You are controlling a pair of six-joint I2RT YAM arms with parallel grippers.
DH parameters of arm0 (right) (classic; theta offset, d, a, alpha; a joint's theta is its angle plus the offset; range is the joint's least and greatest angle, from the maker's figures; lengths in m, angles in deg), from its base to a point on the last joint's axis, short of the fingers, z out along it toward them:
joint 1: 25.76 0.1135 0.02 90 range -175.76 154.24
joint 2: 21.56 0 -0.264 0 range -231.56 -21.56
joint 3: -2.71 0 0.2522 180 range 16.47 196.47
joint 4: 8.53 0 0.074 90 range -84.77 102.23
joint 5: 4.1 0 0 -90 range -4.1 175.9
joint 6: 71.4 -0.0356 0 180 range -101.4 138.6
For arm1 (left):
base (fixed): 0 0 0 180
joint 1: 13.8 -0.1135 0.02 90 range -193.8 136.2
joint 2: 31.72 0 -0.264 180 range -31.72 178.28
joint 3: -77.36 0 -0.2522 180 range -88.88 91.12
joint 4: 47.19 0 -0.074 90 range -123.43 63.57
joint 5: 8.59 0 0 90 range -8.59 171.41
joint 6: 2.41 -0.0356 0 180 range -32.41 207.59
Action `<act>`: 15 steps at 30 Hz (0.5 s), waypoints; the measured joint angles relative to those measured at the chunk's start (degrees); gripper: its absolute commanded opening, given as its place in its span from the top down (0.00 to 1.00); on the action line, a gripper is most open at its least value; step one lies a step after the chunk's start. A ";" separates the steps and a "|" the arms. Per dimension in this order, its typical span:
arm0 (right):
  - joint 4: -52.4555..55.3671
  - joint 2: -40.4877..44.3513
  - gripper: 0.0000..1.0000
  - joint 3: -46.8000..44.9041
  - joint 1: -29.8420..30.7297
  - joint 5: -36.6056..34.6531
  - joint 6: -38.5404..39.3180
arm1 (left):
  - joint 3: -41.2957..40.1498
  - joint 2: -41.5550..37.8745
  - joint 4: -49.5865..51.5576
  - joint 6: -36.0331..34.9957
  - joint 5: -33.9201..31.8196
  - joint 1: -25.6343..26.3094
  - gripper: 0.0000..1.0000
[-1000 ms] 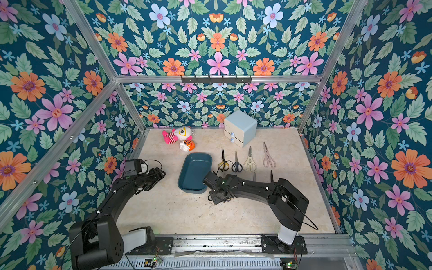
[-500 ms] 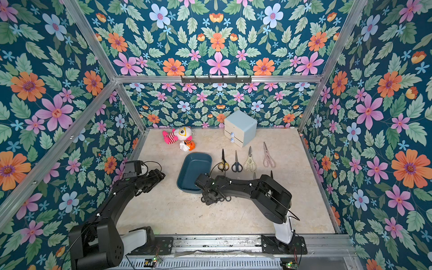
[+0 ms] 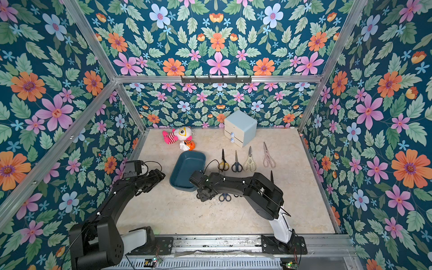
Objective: Take the scissors out of the storage box
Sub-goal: Place the scissors at the center of the board.
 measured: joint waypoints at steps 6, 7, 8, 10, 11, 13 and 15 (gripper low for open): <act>2.05 2.19 1.00 -2.32 0.00 -0.76 -0.90 | -0.44 0.07 -0.02 -0.55 -0.04 0.00 0.27; 2.23 2.12 1.00 -2.43 0.00 -0.76 -0.96 | -0.44 0.17 -0.04 -0.92 -0.04 0.00 0.27; 2.36 1.95 1.00 -2.45 0.00 -0.79 -1.14 | -0.44 0.37 -0.04 -0.96 -0.04 0.00 0.27; 2.38 1.40 1.00 -2.27 0.04 -0.79 -1.60 | -0.44 0.68 -0.04 -1.03 -0.09 0.00 0.27; 2.40 1.18 1.00 -2.03 0.09 -0.81 -1.77 | -0.44 0.81 -0.07 -1.03 -0.09 0.00 0.27; 2.51 0.79 0.93 -1.53 0.28 -1.33 -1.90 | -0.44 0.90 -0.07 -1.07 -0.42 0.00 0.27; 2.54 0.57 0.84 -1.18 0.44 -1.68 -1.97 | -0.44 0.90 -0.11 -1.27 -0.52 0.00 0.27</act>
